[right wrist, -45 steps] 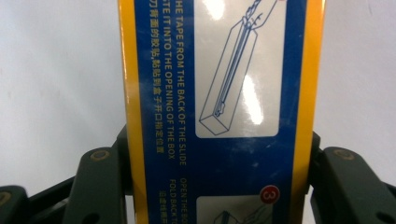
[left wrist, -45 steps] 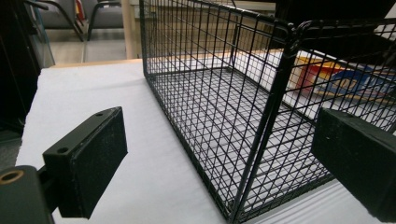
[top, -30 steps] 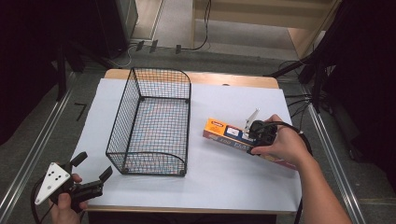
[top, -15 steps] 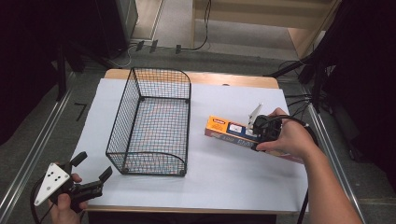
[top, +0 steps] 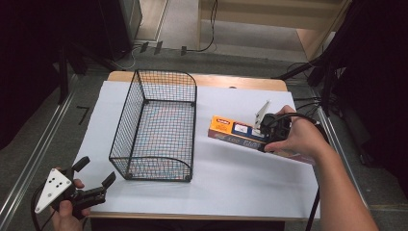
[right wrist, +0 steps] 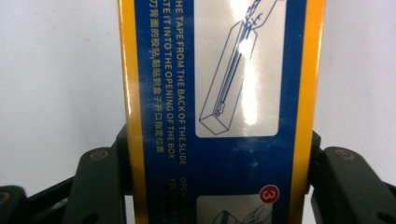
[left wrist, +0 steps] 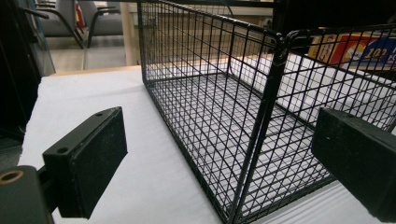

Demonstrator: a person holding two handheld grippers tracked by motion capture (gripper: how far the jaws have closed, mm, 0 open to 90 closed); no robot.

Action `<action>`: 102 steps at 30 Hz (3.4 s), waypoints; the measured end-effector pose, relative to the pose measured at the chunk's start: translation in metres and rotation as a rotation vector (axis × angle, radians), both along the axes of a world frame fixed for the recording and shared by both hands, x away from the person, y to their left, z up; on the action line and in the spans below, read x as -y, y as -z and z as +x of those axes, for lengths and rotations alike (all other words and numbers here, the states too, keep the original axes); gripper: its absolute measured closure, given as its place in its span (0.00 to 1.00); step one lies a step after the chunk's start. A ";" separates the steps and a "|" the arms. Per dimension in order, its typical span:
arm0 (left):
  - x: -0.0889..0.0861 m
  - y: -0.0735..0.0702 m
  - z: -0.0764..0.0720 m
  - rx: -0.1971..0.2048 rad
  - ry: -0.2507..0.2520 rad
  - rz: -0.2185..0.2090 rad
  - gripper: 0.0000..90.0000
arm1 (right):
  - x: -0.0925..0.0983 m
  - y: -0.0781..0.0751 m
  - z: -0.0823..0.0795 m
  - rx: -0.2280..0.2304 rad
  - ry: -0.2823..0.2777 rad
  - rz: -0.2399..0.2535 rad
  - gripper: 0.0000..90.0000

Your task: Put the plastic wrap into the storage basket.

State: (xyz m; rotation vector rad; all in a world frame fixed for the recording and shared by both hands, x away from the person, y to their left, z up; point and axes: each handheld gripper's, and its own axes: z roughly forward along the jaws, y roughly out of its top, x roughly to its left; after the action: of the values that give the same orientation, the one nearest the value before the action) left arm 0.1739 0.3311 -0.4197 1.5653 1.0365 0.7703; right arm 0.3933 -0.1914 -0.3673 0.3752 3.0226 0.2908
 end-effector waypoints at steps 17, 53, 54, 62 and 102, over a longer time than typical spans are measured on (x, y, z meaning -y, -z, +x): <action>0.000 -0.001 -0.001 -0.010 0.032 -0.017 0.02 | -0.017 -0.022 0.002 0.015 -0.029 0.010 0.46; 0.001 0.000 0.000 -0.009 0.038 -0.015 0.02 | -0.094 -0.037 0.002 0.015 -0.141 0.027 0.46; 0.000 -0.001 0.000 -0.008 0.039 -0.014 0.02 | -0.097 -0.037 0.002 0.013 -0.144 0.025 0.46; 0.001 -0.001 -0.001 -0.006 0.046 -0.015 0.02 | -0.126 -0.038 0.002 0.000 -0.162 0.020 0.46; -0.001 -0.001 0.000 -0.016 0.043 -0.024 0.02 | -0.219 -0.036 0.003 -0.007 -0.209 -0.044 0.46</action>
State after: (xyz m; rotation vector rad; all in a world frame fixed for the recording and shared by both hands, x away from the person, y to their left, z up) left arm 0.1740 0.3319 -0.4191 1.5701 1.0166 0.7145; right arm 0.3959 0.0271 -0.3316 0.0567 3.0717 0.2368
